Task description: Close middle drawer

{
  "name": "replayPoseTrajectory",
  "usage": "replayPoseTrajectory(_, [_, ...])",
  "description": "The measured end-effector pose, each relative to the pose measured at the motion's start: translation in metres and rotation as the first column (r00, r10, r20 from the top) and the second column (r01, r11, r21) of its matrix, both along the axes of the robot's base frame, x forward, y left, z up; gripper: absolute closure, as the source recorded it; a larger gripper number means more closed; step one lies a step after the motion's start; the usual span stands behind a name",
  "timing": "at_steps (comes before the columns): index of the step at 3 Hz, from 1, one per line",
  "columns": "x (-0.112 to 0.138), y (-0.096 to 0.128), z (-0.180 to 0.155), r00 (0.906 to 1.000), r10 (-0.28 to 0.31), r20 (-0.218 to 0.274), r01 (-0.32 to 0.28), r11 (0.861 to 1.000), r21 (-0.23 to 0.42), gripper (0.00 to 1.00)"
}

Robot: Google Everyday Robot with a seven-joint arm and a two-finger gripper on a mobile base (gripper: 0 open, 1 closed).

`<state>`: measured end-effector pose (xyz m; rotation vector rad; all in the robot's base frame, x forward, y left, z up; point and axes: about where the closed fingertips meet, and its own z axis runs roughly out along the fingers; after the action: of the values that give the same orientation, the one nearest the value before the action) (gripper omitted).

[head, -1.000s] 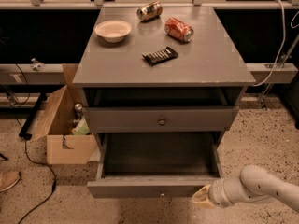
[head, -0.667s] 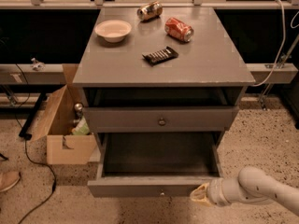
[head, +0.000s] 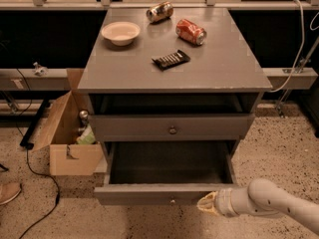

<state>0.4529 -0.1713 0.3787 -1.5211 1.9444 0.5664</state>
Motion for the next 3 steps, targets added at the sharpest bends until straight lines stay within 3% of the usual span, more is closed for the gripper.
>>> replayPoseTrajectory(1, [0.021, 0.017, 0.008, 0.9981, 0.013, 0.061, -0.014, 1.0, 0.007, 1.0])
replayPoseTrajectory(3, [0.031, 0.014, 0.007, 0.9923, 0.039, 0.117, -0.038, 0.999, -0.014, 1.0])
